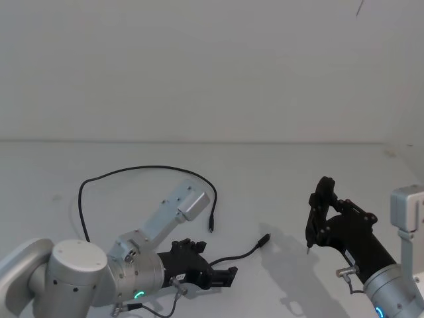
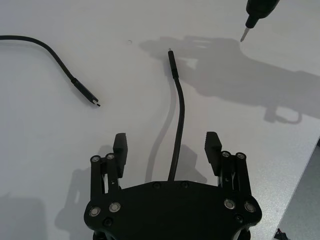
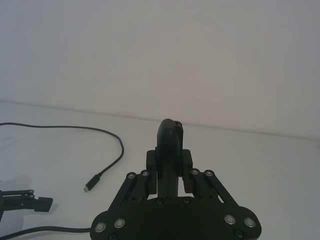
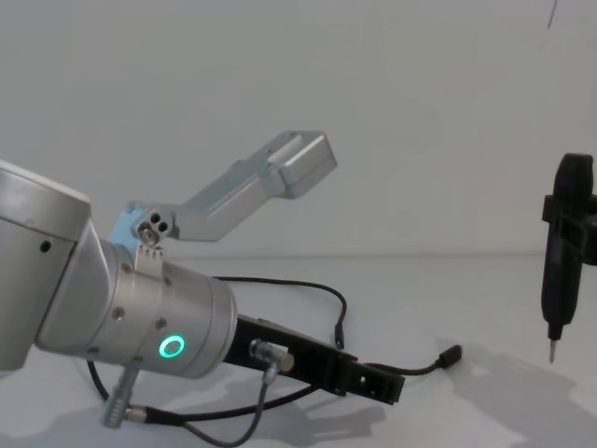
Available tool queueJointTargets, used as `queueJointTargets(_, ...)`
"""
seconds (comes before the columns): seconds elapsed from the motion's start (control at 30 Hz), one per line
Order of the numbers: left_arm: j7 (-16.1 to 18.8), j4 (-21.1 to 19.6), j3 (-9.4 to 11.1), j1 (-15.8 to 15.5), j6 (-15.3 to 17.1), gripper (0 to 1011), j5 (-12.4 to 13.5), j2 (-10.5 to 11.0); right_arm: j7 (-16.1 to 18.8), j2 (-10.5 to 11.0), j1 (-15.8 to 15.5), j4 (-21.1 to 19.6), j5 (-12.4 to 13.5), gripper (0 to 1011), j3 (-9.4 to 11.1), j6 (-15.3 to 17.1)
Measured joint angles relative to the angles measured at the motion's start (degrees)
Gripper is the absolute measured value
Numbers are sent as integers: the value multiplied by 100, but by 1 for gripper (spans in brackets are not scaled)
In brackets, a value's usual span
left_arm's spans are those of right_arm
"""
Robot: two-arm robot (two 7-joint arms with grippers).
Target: Pick up the data cable with the one hand.
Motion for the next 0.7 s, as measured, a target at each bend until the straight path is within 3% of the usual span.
queueJointTargets(0.23, 14, 36, 17, -24, 48, 816, 18, -30, 0, 0, 0, 0, 0, 279, 0, 0)
queueJointTargets(0.43, 19, 53, 23, -37, 72, 599, 28, -46, 0, 0, 0, 0, 0, 279, 0, 0)
queueJointTargets(0.67, 22, 61, 27, -43, 86, 424, 34, -53, 0, 0, 0, 0, 0, 279, 0, 0)
queueJointTargets(0.7, 23, 63, 28, -44, 88, 354, 35, -55, 0, 0, 0, 0, 0, 279, 0, 0)
